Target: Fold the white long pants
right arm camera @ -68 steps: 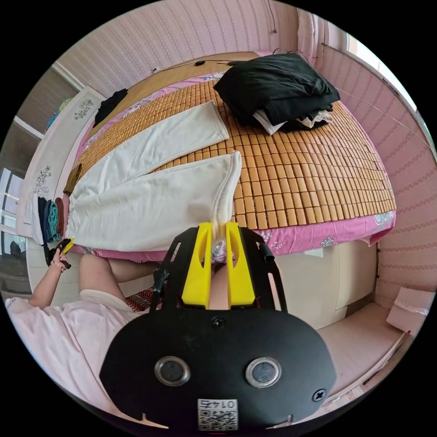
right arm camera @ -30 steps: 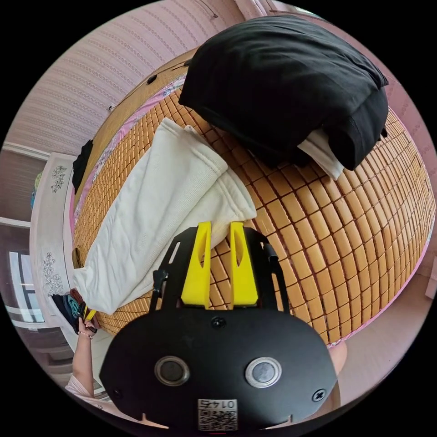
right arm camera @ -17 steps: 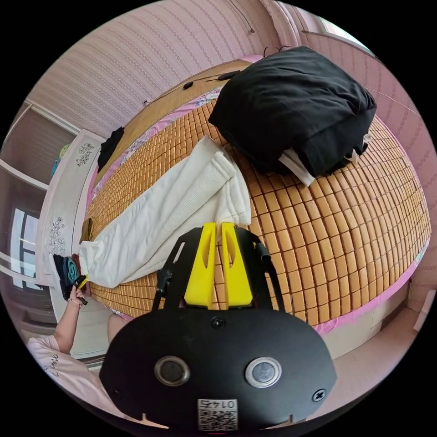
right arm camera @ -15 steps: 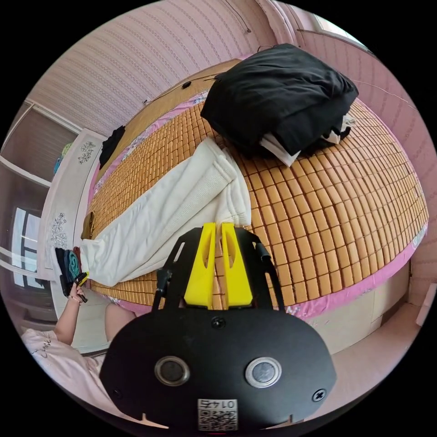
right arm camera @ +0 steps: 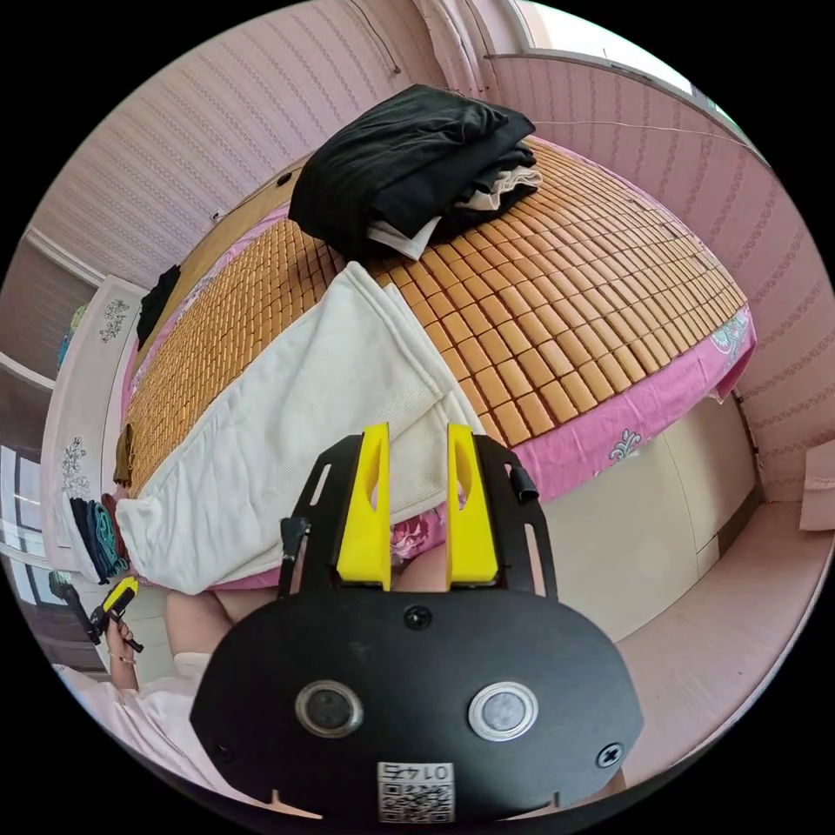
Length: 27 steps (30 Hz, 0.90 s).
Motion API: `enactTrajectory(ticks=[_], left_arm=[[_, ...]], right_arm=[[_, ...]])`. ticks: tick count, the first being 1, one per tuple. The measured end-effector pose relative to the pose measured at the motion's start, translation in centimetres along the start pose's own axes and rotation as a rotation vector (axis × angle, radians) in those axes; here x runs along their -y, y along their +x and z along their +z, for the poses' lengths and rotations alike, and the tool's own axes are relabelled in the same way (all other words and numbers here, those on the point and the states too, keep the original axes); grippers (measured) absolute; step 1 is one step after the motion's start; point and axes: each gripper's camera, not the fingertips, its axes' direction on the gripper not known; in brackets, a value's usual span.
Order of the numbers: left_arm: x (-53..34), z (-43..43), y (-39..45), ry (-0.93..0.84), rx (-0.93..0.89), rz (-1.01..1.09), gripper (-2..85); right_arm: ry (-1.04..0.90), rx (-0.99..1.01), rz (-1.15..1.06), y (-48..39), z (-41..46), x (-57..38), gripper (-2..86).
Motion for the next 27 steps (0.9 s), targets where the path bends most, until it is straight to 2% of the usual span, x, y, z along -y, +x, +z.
enactTrajectory(ticks=[4, 7, 9, 10, 12, 16, 18, 20, 23, 24, 27], left_arm=[[3.8, 1.3, 13.8, 0.054, -0.169, 0.332, 9.7], [6.5, 4.3, 23.0, -0.011, -0.236, 0.563, 11.2], [7.6, 6.6, 27.6, -0.103, -0.194, 0.684, 11.1], [7.9, 7.3, 29.7, -0.109, -0.068, 0.731, 10.0], [7.7, 7.1, 31.4, -0.079, 0.012, 0.834, 6.5], [7.7, 3.1, 30.9, 0.024, -0.025, 0.848, 2.7], [7.5, 1.3, 30.8, 0.063, -0.038, 0.853, 3.3], [7.6, 1.2, 31.2, 0.049, -0.069, 0.859, 4.4], [8.3, 4.0, 31.6, -0.092, -0.151, 0.840, 5.6], [8.5, 4.4, 31.4, -0.131, -0.180, 0.817, 5.8], [8.6, 2.8, 30.1, -0.068, -0.180, 0.804, 6.0]], right_arm=[[-0.036, -0.017, 0.013, -1.3, 2.6, 2.0, 8.7], [-0.105, 0.029, 0.024, -2.2, 3.6, 3.5, 3.5], [-0.040, 0.054, -0.075, -4.4, 1.5, 4.3, 1.3], [-0.024, 0.067, -0.104, -5.0, 0.7, 4.4, 1.0], [0.073, 0.099, -0.199, -7.2, -3.4, 4.6, 0.3], [0.169, 0.142, -0.171, -6.3, -8.2, 2.0, 0.3], [0.108, 0.038, -0.111, -4.3, -6.7, -0.2, 1.2], [-0.016, 0.025, -0.025, -2.6, -3.3, -1.0, 2.2], [-0.126, -0.031, 0.017, -2.1, -0.5, -1.6, 5.2], [-0.107, -0.058, 0.020, -2.3, -1.0, -1.6, 6.6], [-0.014, -0.106, -0.038, -4.0, -3.0, -0.6, 6.6]])
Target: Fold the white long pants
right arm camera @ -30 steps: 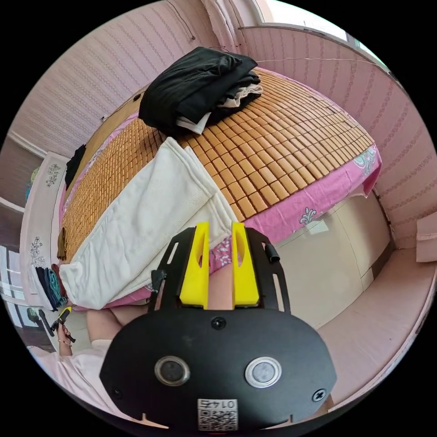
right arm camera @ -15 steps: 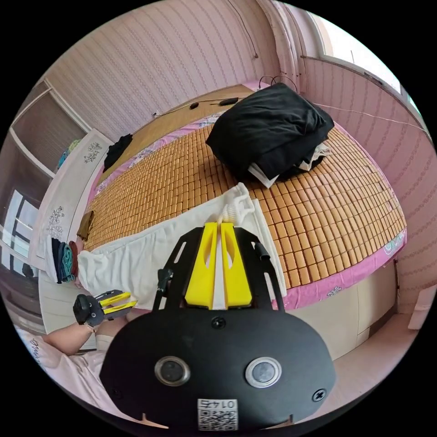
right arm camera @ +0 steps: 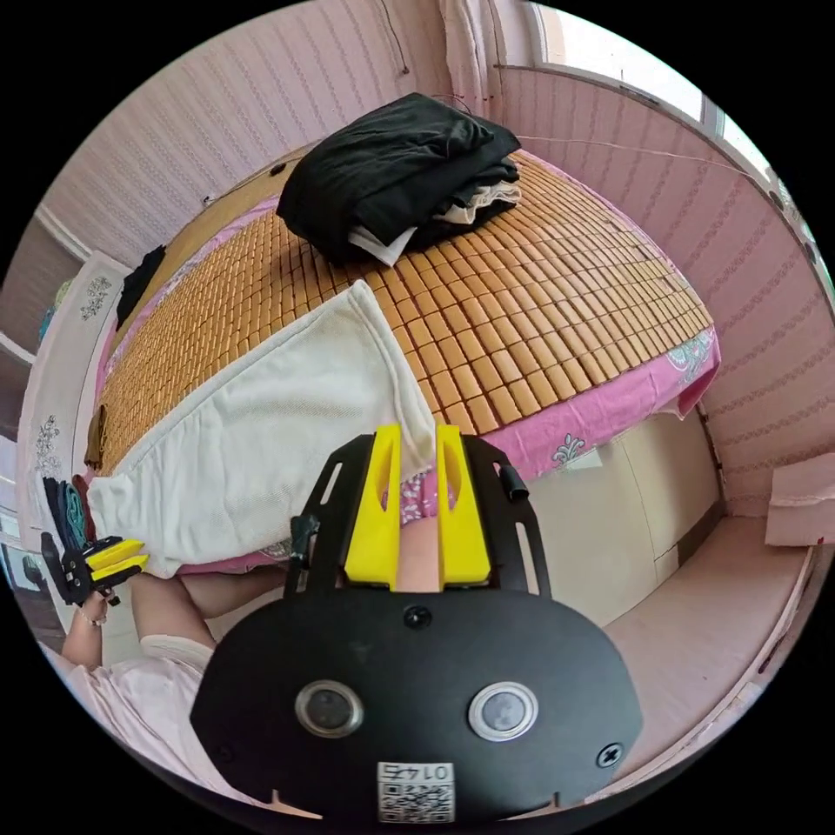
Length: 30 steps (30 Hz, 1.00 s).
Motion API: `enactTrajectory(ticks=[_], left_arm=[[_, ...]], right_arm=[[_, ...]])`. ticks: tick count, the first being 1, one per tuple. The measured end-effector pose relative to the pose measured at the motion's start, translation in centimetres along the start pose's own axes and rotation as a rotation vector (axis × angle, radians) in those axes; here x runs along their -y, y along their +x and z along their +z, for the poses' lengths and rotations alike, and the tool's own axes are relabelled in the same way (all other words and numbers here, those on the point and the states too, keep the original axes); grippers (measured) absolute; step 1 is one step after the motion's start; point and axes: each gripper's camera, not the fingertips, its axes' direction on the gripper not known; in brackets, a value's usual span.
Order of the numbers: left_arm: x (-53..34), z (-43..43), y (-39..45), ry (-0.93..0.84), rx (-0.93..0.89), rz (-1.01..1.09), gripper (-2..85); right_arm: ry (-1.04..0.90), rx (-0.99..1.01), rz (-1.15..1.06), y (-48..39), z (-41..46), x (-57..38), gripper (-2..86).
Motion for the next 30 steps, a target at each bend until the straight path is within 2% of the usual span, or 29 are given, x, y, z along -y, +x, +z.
enactTrajectory(ticks=[3, 8, 10, 13, 16, 18, 22, 27, 29, 30], left_arm=[[-0.5, -1.8, -2.3, 0.054, 0.030, -0.057, 6.0], [1.3, -1.8, -8.0, 0.025, 0.149, -0.157, 7.4], [2.8, -0.9, -10.4, -0.006, 0.197, -0.181, 8.2], [4.4, 1.2, -12.7, -0.076, 0.224, -0.200, 8.9], [4.8, 4.4, -14.1, -0.205, 0.186, -0.237, 7.0], [4.5, 4.1, -14.4, -0.183, 0.165, -0.238, 2.2], [2.6, -0.2, -15.3, -0.031, 0.124, -0.279, 0.0], [0.9, -0.5, -17.6, 0.080, 0.134, -0.372, 0.7], [0.8, 2.0, -18.3, 0.018, 0.124, -0.411, 1.4], [0.6, 4.2, -18.6, -0.066, 0.083, -0.425, 1.9]], right_arm=[[0.058, -0.039, -0.117, -3.0, -0.7, 2.7, 6.7], [0.035, -0.039, -0.219, -8.2, 1.1, 9.0, 10.8], [0.011, -0.071, -0.229, -9.8, 2.1, 11.1, 11.3], [-0.078, -0.107, -0.234, -11.8, 4.1, 13.6, 7.5], [-0.139, -0.092, -0.261, -13.4, 4.6, 14.6, 4.3], [-0.100, -0.069, -0.281, -14.5, 3.0, 14.9, 2.9], [-0.065, -0.062, -0.304, -15.9, 0.9, 15.5, 2.7], [-0.125, -0.073, -0.173, -17.8, 3.5, 17.1, 5.2], [-0.126, -0.058, -0.111, -18.3, 4.1, 17.3, 5.8], [-0.124, -0.049, -0.081, -18.8, 3.8, 17.5, 6.1]])
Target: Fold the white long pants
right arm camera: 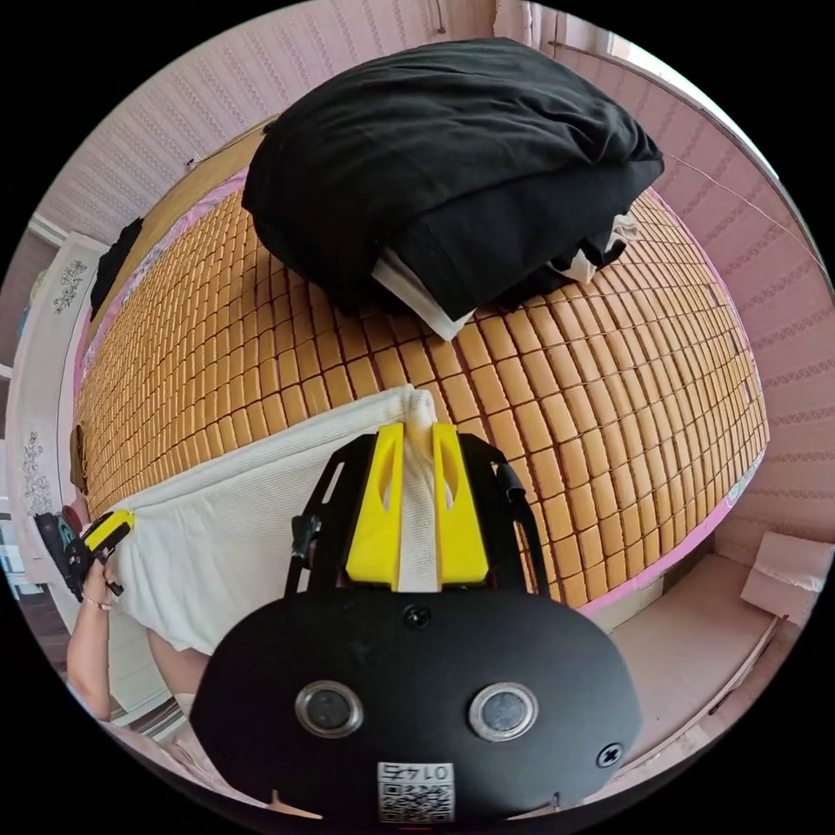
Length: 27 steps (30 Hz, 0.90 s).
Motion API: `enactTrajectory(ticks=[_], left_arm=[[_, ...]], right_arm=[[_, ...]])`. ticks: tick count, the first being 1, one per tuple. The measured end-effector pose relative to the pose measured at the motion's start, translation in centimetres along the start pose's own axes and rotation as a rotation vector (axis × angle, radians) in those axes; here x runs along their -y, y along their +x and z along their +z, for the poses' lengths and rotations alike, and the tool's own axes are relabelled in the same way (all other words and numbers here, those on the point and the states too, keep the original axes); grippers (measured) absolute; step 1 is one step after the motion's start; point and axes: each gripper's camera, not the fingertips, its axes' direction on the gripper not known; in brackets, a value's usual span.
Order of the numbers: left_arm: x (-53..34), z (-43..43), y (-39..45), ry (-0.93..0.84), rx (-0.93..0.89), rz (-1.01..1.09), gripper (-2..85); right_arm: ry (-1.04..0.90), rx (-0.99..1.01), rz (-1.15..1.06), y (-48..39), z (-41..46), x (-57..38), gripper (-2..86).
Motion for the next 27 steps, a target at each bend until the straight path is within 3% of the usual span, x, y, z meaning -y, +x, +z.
enactTrajectory(ticks=[4, 8, 11, 15, 18, 25, 27], left_arm=[[-2.4, -1.4, -2.5, 0.083, -0.102, -0.116, 3.9], [-9.8, -5.1, -6.1, 0.300, -0.200, -0.213, 4.8], [-18.0, -6.7, -9.5, 0.392, -0.180, -0.272, 5.9], [-28.8, -6.8, -15.3, 0.337, -0.015, -0.434, 7.3], [-34.4, -6.4, -20.4, 0.324, 0.001, -0.589, 8.1], [-37.2, -5.3, -31.4, 0.356, -0.008, -0.786, 12.6], [-36.1, -3.3, -33.3, 0.270, -0.043, -0.790, 13.6]], right_arm=[[0.021, -0.020, -0.033, -2.4, -2.7, 0.5, 7.3], [0.145, -0.141, -0.225, -8.2, -6.8, -0.8, 6.5], [0.146, -0.102, -0.432, -15.0, -7.9, -1.7, 6.5], [0.097, 0.011, -0.780, -28.0, -7.6, -3.6, 7.1], [0.074, 0.033, -0.967, -37.3, -6.7, -4.7, 7.9], [-0.056, -0.031, -1.112, -52.5, -2.9, -4.2, 9.8], [-0.154, -0.119, -1.127, -55.7, -0.6, -3.6, 8.0]])
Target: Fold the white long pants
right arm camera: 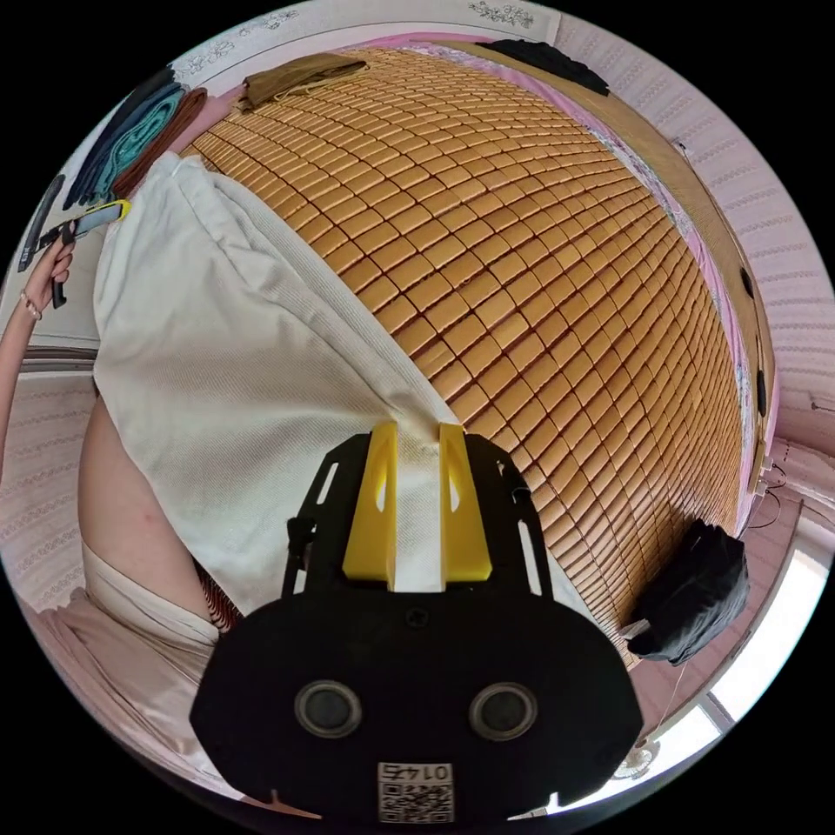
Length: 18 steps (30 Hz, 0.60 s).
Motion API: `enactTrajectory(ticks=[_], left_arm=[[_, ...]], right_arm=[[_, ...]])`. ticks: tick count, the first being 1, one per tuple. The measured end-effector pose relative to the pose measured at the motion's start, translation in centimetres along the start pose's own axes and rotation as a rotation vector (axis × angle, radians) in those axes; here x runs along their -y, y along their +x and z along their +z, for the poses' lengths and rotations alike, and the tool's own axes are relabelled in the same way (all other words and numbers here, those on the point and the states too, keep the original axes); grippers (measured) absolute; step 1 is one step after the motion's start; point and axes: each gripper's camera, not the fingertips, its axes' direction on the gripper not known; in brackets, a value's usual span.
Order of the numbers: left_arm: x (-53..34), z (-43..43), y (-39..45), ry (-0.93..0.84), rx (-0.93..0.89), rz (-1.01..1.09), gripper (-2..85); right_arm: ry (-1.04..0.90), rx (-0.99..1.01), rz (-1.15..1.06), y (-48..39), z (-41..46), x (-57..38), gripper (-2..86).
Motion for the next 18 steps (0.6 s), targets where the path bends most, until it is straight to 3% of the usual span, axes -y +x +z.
enactTrajectory(ticks=[3, 6, 12, 14, 16, 18], left_arm=[[0.6, 4.5, -0.5, -0.173, -0.029, 0.032, 12.1], [0.6, 2.4, -1.5, -0.082, -0.062, 0.055, 5.2], [1.0, -2.3, -2.1, 0.154, -0.030, 0.099, 5.3], [2.0, 0.1, -2.4, 0.108, 0.000, 0.051, 7.0], [2.7, 5.2, -3.1, -0.086, 0.081, -0.021, 9.2], [2.4, 5.1, -4.1, -0.049, 0.025, -0.066, 10.2]], right_arm=[[-0.083, -0.040, -0.032, -0.8, 0.5, 2.3, 2.7], [-0.047, -0.023, -0.037, -0.5, -2.0, 3.0, 1.2], [0.076, 0.023, 0.066, 1.5, -4.4, 3.5, 2.5], [0.038, 0.046, 0.126, 1.8, -2.7, 4.9, 4.4], [-0.048, 0.056, 0.184, 2.1, -0.5, 6.1, 5.3], [-0.043, 0.086, 0.243, 2.5, -0.3, 6.5, 5.7]])
